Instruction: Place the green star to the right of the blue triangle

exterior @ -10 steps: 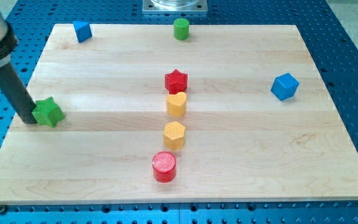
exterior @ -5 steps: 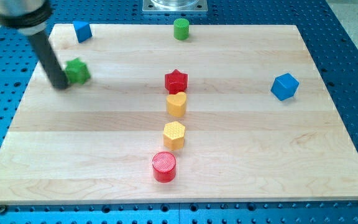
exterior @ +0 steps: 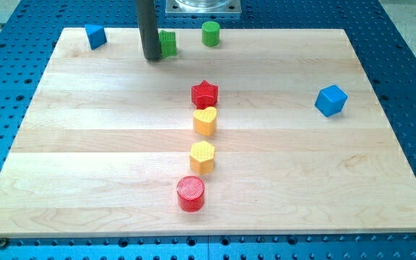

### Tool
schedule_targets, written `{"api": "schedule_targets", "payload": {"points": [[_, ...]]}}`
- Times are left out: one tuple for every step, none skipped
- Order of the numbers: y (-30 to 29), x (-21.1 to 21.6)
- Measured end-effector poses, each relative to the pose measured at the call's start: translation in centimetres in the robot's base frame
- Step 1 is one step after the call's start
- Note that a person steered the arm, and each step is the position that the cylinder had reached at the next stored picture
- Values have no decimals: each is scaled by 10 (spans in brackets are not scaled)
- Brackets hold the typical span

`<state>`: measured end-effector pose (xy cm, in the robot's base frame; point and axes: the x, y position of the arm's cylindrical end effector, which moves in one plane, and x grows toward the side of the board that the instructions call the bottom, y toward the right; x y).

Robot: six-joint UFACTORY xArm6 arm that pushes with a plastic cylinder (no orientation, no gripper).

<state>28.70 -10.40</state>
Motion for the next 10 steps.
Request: {"api": "schedule_targets", "payload": {"points": [[36, 7], [75, -17], [33, -23], [34, -38], [24, -43], [21, -13], [-9, -20], [-9, -36], [27, -32], [128, -31]]}}
